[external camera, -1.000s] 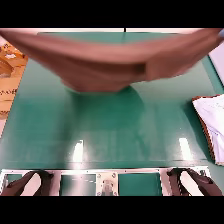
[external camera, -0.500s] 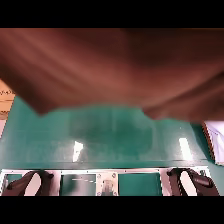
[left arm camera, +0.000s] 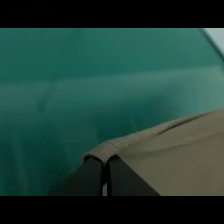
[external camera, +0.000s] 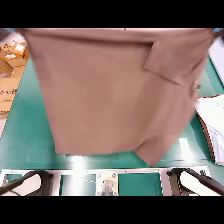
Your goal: Fold the shirts.
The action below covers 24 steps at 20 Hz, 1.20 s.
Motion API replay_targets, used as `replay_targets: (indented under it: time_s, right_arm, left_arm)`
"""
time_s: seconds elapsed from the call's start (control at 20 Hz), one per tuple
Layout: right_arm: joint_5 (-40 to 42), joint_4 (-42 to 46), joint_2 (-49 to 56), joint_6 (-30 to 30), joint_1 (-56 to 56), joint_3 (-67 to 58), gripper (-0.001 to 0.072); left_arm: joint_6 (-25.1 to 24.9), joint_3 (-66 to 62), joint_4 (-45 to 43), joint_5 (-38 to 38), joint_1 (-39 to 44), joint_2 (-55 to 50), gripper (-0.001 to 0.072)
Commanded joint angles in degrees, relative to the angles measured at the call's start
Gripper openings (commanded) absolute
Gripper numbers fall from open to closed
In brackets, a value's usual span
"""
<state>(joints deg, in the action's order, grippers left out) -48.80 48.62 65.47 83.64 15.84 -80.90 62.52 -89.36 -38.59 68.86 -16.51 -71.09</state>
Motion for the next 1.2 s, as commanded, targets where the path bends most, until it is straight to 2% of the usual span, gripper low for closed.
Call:
replay_targets:
  time_s: [0.0, 0.2, 0.35, 0.45, 0.65, 0.95, 1.1, 1.15]
  right_arm:
    - [2.12, -4.35, 15.82, -2.58, -1.33, 1.33, 0.0015]
    - [3.21, -6.67, 30.21, -4.83, -0.5, -0.76, 0.0015]
    - [3.28, -6.6, 36.52, -4.85, 1.62, -3.56, 0.0016]
    - [2.32, -5.73, 37.48, -5.75, 4.02, -3.56, 0.0016]
    - [-6.36, -0.92, 37.44, -8.28, 7.3, -2.8, 0.0015]
    - [-5.25, 0.0, 37.44, -8.94, 6.36, 3.19, 0.0015]
    - [-5.38, -0.13, 37.42, -8.92, 6.29, 2.4, 0.0016]
    - [-6.38, -0.13, 37.4, -8.92, 6.4, 1.66, 0.0044]
  left_arm:
    - [-3.19, 6.56, 0.09, -7.21, 5.14, -13.62, 0.0024]
    - [-3.41, 6.32, 0.15, -16.9, 8.48, -24.63, 0.0024]
    - [-3.65, 6.38, -0.22, -18.38, 9.35, -28.46, 0.0024]
    - [-3.5, 6.38, -1.2, -17.7, 9.35, -30.01, 0.0024]
    - [-0.79, 6.47, -6.27, -13.94, 9.64, -32.83, 0.0024]
    - [-0.33, 6.51, -8.07, -13.9, 13.03, -36.11, 0.0023]
    - [2.71, 6.25, -10.14, -11.69, 13.09, -35.93, 0.0024]
    - [3.74, 6.03, -11.76, -10.23, 13.11, -35.56, 0.0029]
